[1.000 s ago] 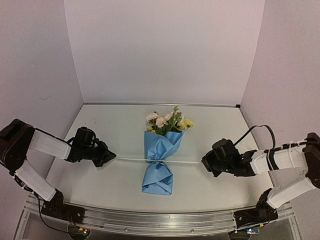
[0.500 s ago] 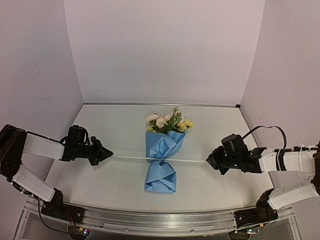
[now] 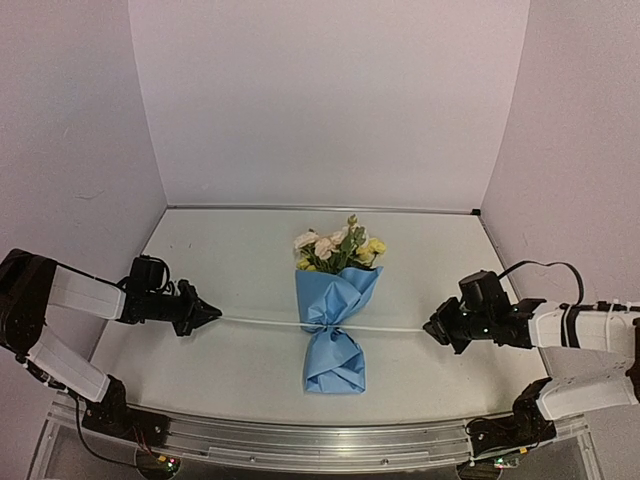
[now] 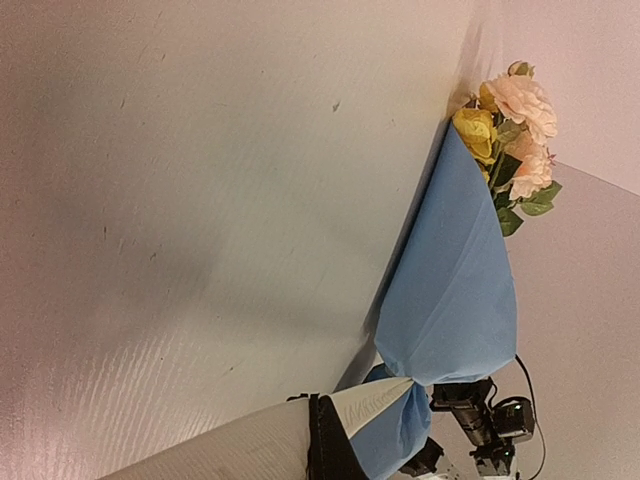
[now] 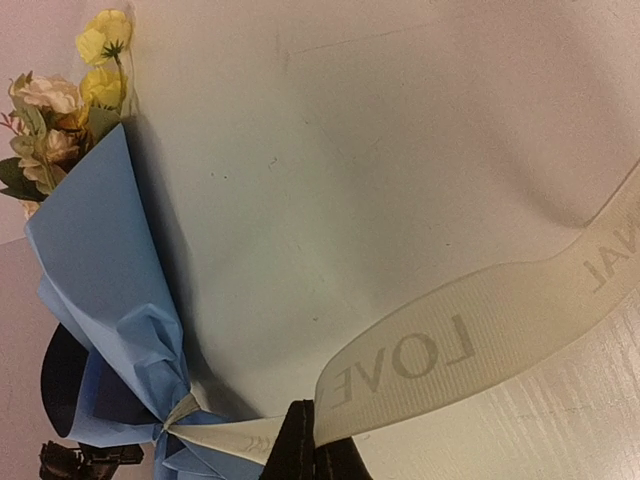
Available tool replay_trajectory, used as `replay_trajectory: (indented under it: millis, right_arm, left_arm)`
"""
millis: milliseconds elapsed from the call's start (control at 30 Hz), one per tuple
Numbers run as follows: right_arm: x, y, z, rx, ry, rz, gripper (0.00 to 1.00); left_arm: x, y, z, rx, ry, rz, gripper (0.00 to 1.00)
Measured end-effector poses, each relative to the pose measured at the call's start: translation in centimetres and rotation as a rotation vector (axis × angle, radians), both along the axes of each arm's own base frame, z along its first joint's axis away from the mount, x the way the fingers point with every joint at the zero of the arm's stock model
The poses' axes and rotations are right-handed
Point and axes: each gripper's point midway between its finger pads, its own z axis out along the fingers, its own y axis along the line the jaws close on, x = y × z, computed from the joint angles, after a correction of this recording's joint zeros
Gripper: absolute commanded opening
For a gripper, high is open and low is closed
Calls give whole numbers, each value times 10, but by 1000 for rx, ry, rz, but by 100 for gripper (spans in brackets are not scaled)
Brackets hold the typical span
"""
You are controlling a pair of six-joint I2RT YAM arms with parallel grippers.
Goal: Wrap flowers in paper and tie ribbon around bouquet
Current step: Tie the ribbon around the folded bouquet, then pass from the left arm to the right
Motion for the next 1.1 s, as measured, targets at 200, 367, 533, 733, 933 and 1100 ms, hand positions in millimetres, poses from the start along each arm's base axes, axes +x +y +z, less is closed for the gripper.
replay_trajectory:
  millis: [200, 367, 533, 733, 933, 1100]
  right_arm:
    - [-7, -8, -16, -107, 43, 51, 18]
    - [-24, -42, -37, -314, 112, 48, 55]
    - [-36, -34, -28, -433, 79, 191, 70]
    - [-11, 26, 40, -441, -192, 438, 75]
    - [20, 115, 96, -383, -417, 696, 76]
    - [37, 204, 110, -335, -520, 909, 76]
  left_arm:
    - [1, -16, 7, 58, -65, -73, 0]
    - [14, -10, 11, 151, -123, -53, 0]
    - [25, -25, 37, 154, -207, -121, 0]
    - [32, -57, 84, 98, -332, -234, 0]
    - [23, -80, 118, 48, -404, -316, 0]
    - [14, -85, 127, 34, -414, -339, 0]
